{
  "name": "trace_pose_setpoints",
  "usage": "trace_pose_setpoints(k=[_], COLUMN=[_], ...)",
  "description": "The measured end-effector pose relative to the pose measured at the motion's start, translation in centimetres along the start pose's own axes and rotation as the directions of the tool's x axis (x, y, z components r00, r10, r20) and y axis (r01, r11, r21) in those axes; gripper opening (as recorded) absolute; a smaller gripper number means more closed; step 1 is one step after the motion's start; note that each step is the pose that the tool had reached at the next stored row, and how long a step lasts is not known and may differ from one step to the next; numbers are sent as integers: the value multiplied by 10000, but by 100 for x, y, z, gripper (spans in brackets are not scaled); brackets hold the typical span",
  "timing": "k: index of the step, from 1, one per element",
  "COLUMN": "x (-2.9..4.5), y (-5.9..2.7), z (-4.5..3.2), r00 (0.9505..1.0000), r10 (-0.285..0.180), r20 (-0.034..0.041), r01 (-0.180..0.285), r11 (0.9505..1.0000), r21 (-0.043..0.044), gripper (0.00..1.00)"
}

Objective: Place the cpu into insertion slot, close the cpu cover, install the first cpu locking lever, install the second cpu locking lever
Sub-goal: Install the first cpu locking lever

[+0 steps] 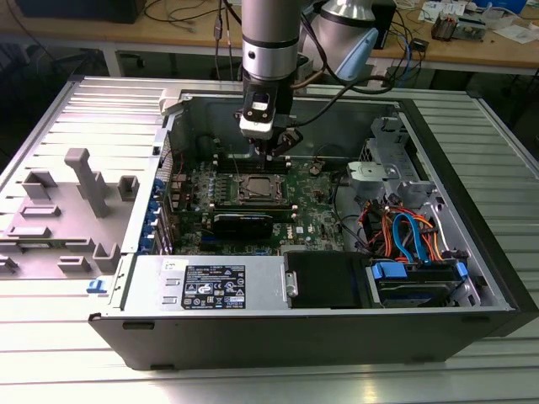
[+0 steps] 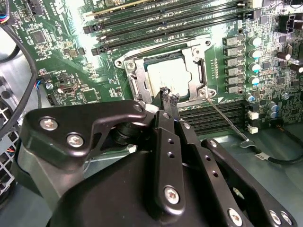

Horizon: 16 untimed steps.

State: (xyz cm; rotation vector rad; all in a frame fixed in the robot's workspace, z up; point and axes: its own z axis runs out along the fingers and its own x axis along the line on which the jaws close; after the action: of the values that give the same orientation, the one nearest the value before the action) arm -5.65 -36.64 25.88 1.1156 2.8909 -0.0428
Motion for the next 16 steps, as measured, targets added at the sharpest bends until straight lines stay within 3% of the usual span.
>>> trace_pose_setpoints(k=[10,16], x=[0,0], y=[0,0], z=[0,0], r00=[10000,9995], r10=[-13,-327], r20=[6,10], r01=[13,327], r11=[10000,9995], r21=[-6,-21], gripper=[11,11])
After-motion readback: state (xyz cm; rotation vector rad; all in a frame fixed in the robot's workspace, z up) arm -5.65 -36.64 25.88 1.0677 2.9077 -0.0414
